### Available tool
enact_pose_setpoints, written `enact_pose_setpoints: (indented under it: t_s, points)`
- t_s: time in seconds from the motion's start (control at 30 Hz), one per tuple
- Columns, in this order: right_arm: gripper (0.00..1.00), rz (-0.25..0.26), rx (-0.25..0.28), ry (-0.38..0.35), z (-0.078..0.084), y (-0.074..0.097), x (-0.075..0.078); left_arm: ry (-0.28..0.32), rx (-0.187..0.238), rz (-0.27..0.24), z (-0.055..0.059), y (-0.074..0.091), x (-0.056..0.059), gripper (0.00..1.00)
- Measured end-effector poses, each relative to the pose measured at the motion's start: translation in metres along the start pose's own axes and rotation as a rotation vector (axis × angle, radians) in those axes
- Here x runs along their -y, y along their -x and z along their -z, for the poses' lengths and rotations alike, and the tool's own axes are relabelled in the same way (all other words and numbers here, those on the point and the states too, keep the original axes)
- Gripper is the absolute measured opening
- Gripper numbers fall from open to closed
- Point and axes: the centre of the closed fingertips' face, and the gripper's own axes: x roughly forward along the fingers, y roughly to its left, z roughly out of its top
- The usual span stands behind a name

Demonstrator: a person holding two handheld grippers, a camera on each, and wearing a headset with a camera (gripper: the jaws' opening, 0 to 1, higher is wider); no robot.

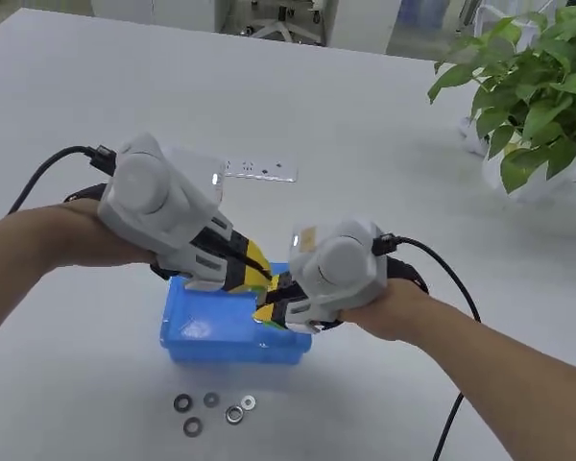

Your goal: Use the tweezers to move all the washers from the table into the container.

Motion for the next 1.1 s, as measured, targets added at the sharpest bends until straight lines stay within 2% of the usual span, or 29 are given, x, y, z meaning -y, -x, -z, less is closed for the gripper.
enact_pose_setpoints:
  t_s: [0.3,0.67,0.97,1.1]
  points:
    - [0.12,0.017,0.023,0.029,-0.018,0.01,-0.005,-0.001,0.012,-0.011,-0.012,0.017,0.004,0.06]
    - [0.12,0.036,0.045,0.067,-0.036,0.022,-0.016,0.001,0.022,-0.028,-0.025,0.033,0.014,0.06]
    - [0.12,0.044,0.057,0.085,-0.044,0.03,-0.029,-0.005,0.026,-0.033,-0.033,0.041,0.029,0.06]
    - [0.12,0.044,0.057,0.088,-0.045,0.03,-0.038,-0.01,0.021,-0.032,-0.032,0.042,0.039,0.06]
